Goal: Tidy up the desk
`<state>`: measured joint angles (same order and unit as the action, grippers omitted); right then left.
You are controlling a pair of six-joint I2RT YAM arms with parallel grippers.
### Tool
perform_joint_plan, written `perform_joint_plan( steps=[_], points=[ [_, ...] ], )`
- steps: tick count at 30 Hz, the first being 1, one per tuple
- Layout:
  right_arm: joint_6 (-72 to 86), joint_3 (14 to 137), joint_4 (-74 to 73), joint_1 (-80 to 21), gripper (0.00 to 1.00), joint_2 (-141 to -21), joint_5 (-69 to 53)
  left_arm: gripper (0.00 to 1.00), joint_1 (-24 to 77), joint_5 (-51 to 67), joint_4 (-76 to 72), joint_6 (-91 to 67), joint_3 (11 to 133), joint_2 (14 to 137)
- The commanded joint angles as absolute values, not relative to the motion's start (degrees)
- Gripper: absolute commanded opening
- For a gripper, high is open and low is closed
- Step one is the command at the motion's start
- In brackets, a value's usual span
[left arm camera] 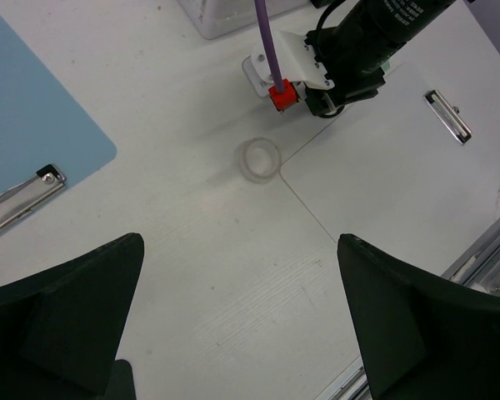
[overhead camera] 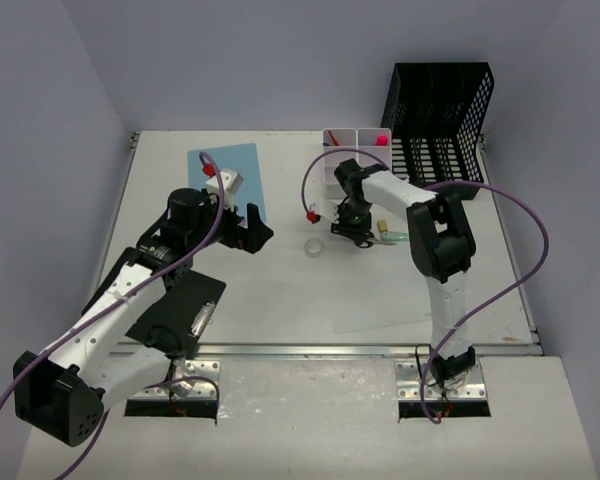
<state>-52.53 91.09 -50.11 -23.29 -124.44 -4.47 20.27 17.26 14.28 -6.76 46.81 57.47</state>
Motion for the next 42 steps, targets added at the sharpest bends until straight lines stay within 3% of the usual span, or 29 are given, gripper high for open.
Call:
perform_joint_plan(
  steps=[1,24,42],
  points=[
    [-53.0,92.1,-49.9,-22.3,0.34,-123.3,-3.6,1.00,19.6,18.1,11.2,-7.4,46.5,57.1],
    [-45.1,97.3,-49.0,-20.9,0.39,-121.6,-2.7,1.00,19.3,19.6,9.9,-8.3,45.9,57.9],
    [-37.6,96.1,-53.3,-19.7,0.31,-122.3,-0.6,0.99,19.3,20.0,9.7,-8.4,45.6,57.7]
  ],
)
